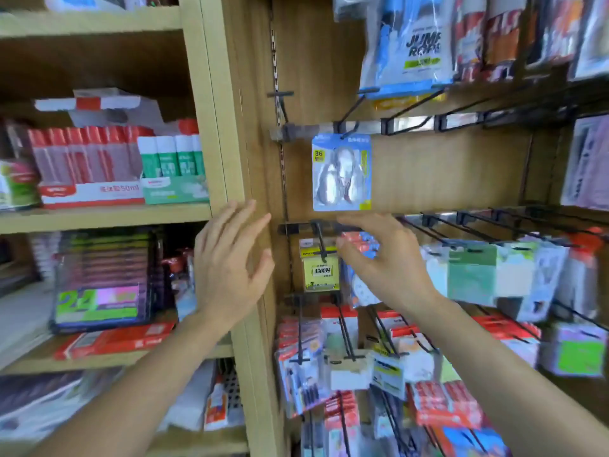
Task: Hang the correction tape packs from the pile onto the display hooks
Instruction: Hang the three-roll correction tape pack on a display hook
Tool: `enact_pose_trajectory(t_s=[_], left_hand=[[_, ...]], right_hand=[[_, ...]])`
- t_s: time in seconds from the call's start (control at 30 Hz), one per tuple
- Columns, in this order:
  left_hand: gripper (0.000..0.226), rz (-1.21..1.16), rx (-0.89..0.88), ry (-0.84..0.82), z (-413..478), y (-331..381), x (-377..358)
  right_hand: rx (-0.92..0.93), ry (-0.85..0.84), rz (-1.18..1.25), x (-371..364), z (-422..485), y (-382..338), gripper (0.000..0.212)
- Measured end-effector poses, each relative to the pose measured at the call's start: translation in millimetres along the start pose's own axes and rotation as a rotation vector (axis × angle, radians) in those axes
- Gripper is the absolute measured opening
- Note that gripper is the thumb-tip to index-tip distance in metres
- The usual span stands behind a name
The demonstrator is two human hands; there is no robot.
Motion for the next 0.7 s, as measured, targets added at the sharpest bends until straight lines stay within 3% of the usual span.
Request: enact_pose_trajectory(t_s=[0.27, 0.7], left_hand=[[0.032, -0.189, 0.004, -0.493, -173.6, 63.4, 19.4], [0.040, -0.322, 0.499, -1.485, -499.9, 127.4, 59.0]], right_hand=[[-0.103, -0.241, -0.027, -2.0, -188.3, 40.5, 0.034], [-0.889, -0.761, -0.059, -48.3, -462.1, 110.0, 0.036]])
Point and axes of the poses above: each hand's wrist, its own z-axis towards the middle knuckle, its own x-axis out of the back of the hand, y = z × x, the point moved 4 cm from there along z, towards the middle knuckle, and after that the axes turned 10 degrees about z, right-handed, at the moved point
